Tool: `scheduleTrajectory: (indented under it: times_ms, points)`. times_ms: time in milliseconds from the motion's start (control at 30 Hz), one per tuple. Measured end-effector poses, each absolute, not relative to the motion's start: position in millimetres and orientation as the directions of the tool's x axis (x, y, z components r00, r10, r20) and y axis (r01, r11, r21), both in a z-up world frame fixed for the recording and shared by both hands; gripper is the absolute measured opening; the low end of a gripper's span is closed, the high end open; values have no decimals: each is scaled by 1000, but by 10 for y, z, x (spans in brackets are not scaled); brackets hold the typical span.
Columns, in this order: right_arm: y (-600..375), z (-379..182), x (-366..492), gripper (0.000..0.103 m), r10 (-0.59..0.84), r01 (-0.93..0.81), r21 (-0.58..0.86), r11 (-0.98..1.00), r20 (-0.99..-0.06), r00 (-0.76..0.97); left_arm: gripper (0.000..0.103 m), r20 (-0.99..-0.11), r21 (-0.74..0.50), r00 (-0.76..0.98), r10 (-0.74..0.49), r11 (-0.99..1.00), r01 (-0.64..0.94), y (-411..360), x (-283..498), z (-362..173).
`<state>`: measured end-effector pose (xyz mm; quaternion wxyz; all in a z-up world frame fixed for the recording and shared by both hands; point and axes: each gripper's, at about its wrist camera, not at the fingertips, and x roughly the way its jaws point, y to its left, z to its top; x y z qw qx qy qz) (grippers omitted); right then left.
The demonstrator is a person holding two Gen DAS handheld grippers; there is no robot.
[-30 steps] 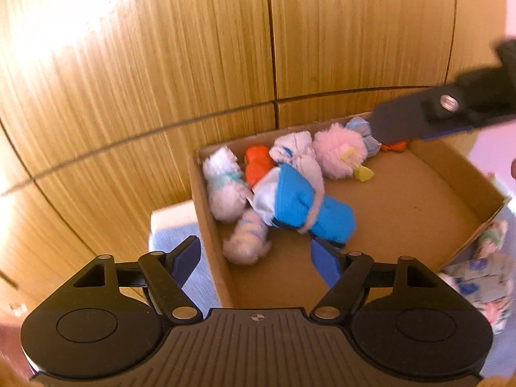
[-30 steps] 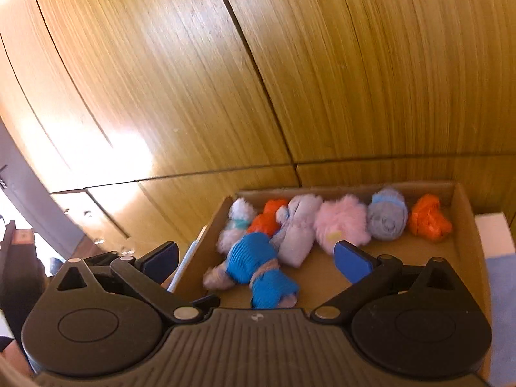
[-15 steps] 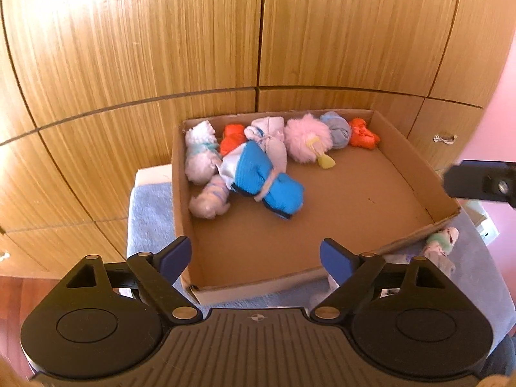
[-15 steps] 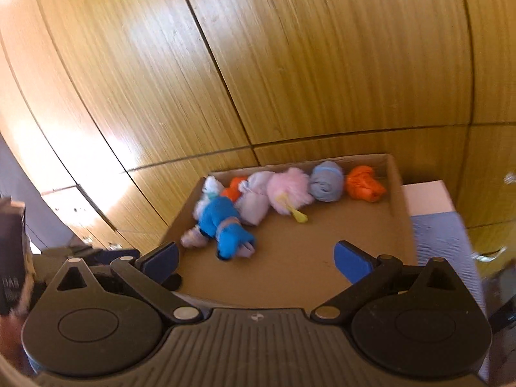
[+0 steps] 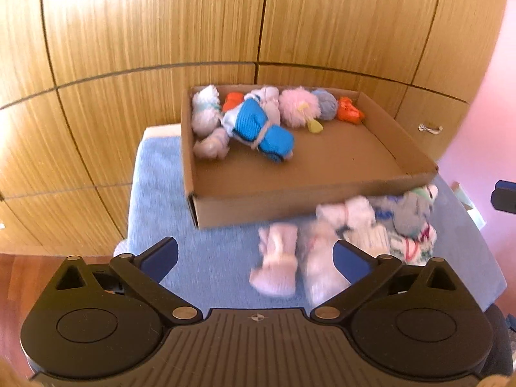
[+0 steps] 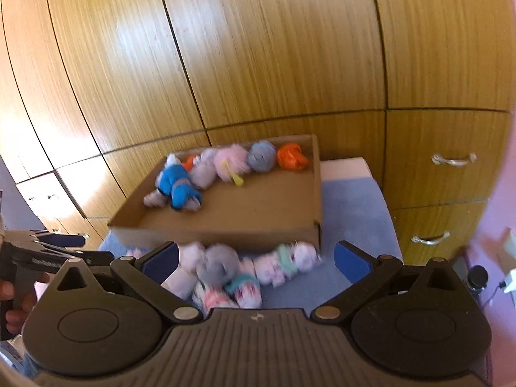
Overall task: Organize objects
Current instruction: 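Move both tools back over the remaining socks, then grasp the pink wrapped sock with left tool while right tool grasps grey rolled sock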
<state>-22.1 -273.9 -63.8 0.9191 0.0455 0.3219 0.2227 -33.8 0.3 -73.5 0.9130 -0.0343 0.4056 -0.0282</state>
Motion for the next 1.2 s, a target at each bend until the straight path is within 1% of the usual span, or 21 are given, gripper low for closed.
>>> scheduleTrajectory:
  times_ms: [67, 200, 367, 500, 567, 633, 733, 933, 967, 1067, 1100, 1200]
  points:
    - [-2723, -689, -296, 102, 439, -386, 219, 896, -567, 697, 102, -737, -80, 671, -79, 996, 30, -23, -425, -774]
    - [-2574, -783, -360, 102, 446, -424, 183, 887, -577, 684, 102, -732, -29, 679, -61, 998, 58, -106, -532, -849]
    - [-2342, -826, -318, 102, 480, -511, 114, 852, -561, 674, 102, -729, -66, 677, -101, 995, 77, -67, -574, -916]
    - [-2194, -895, -140, 101, 507, -557, 101, 824, -570, 647, 102, -735, -69, 673, -90, 996, 57, 22, -530, -960]
    - [-2139, -930, -57, 95, 516, -584, 84, 808, -579, 631, 102, -738, -82, 669, -92, 996, 45, 74, -512, -977]
    - [-2101, -970, 25, 81, 521, -601, 74, 796, -591, 616, 102, -741, -94, 665, -90, 995, 30, 127, -503, -996]
    - [-2087, -1043, 161, 66, 511, -607, 71, 792, -623, 593, 102, -745, -104, 661, -87, 994, 14, 200, -511, -1010]
    - [-2030, -1184, 267, 53, 521, -639, 86, 765, -666, 534, 102, -749, -107, 657, -88, 994, 11, 232, -492, -1025]
    - [-2032, -1186, 254, 51, 527, -642, 85, 762, -658, 538, 102, -749, -103, 657, -85, 995, 12, 221, -472, -1033]
    - [-2093, -1128, 186, 39, 562, -646, 115, 755, -621, 546, 102, -751, -79, 656, -72, 997, 18, 177, -414, -1066]
    - [-2121, -1096, 144, 38, 568, -644, 119, 756, -608, 554, 102, -753, -73, 654, -71, 997, 24, 167, -402, -1081]
    - [-2225, -980, -7, 38, 577, -634, 120, 764, -568, 587, 102, -752, -42, 657, -54, 999, 34, 116, -351, -1119]
